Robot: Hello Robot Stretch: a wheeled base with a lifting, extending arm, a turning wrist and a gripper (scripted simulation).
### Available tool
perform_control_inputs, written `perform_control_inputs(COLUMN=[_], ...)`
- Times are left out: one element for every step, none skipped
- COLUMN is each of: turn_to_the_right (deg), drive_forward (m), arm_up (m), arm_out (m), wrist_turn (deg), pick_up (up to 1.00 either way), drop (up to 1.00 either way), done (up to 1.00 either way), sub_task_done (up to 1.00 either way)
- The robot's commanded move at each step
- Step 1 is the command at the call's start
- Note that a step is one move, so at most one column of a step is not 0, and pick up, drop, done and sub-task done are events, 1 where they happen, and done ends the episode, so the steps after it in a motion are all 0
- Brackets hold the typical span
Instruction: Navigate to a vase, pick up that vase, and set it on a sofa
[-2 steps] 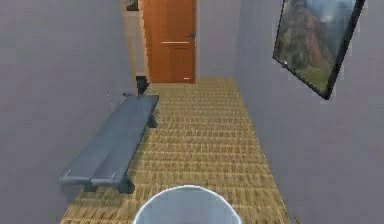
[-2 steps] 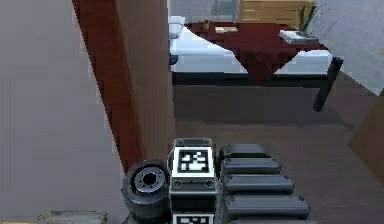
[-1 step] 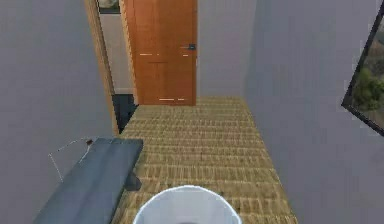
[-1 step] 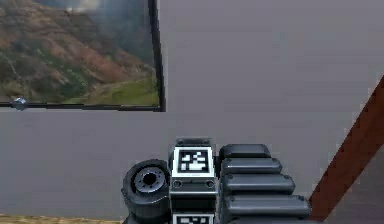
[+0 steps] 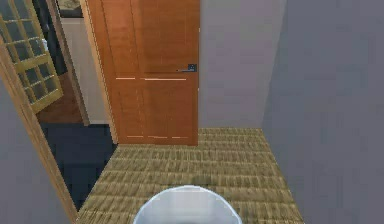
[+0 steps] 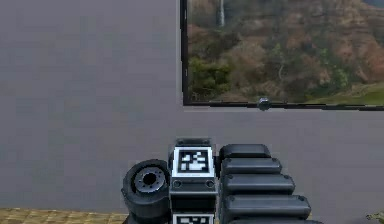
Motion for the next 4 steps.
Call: perform_control_inputs(turn_to_the_right=[6.0,0.0,-45.0,-3.0], drive_forward=[0.00,0.50,0.00,0.00], arm_up=[0.00,0.00,0.00,0.00], arm_out=[0.00,0.00,0.00,0.00], wrist_turn=[0.0,0.0,0.0,0.0], pick_up=[0.00,0.00,0.00,0.00], drop=[0.00,0.00,0.00,0.00], done=[0.00,0.00,0.00,0.00], sub_task_done=[0.00,0.00,0.00,0.00])
